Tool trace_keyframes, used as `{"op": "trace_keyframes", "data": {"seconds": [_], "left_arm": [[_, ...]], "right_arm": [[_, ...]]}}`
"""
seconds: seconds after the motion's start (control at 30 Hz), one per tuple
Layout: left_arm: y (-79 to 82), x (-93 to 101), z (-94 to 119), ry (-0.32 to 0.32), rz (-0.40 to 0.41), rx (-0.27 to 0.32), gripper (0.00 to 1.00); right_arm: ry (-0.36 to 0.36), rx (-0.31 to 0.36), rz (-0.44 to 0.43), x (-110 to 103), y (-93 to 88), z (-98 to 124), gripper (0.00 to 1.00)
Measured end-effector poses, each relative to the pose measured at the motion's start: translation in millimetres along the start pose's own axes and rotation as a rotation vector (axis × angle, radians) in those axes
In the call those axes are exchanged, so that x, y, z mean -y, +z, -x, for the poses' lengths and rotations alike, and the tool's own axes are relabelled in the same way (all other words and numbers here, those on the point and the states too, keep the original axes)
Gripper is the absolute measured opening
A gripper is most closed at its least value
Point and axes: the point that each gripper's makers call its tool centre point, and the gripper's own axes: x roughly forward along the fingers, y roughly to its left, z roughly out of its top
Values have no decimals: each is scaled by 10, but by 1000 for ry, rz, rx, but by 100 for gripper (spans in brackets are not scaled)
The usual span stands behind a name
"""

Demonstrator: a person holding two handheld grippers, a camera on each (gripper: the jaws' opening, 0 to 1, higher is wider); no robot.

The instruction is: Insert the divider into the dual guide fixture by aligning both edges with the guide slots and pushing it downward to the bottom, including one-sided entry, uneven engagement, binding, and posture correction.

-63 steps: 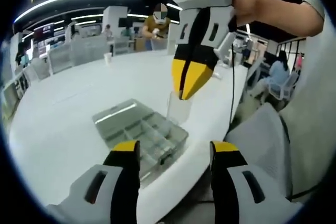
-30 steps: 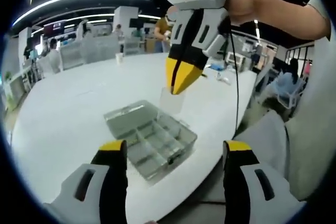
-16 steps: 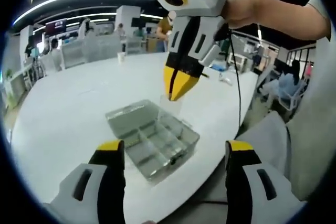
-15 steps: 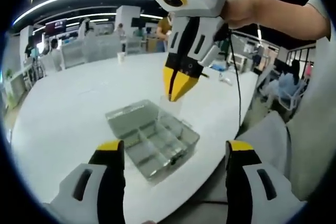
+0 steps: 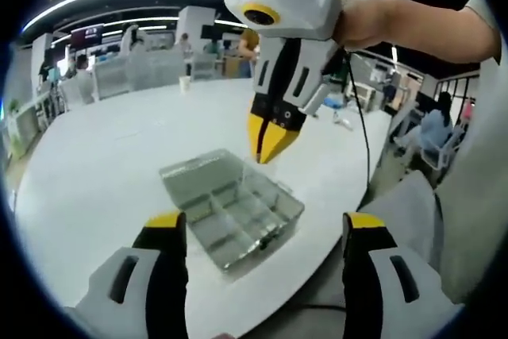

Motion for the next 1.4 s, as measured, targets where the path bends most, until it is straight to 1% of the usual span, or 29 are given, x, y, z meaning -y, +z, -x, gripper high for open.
{"op": "trace_keyframes", "data": {"seconds": [0.63, 1.07, 1.4], "left_arm": [[-29, -23, -29, -5, 33, -8, 82], [-63, -53, -56, -6, 33, -13, 82], [-56, -47, -54, -6, 33, -14, 82]], "right_arm": [[24, -29, -2, 49, -17, -172, 0], [39, -36, -14, 72, -14, -259, 0], [46, -38, -21, 59, -9, -295, 0]]}}
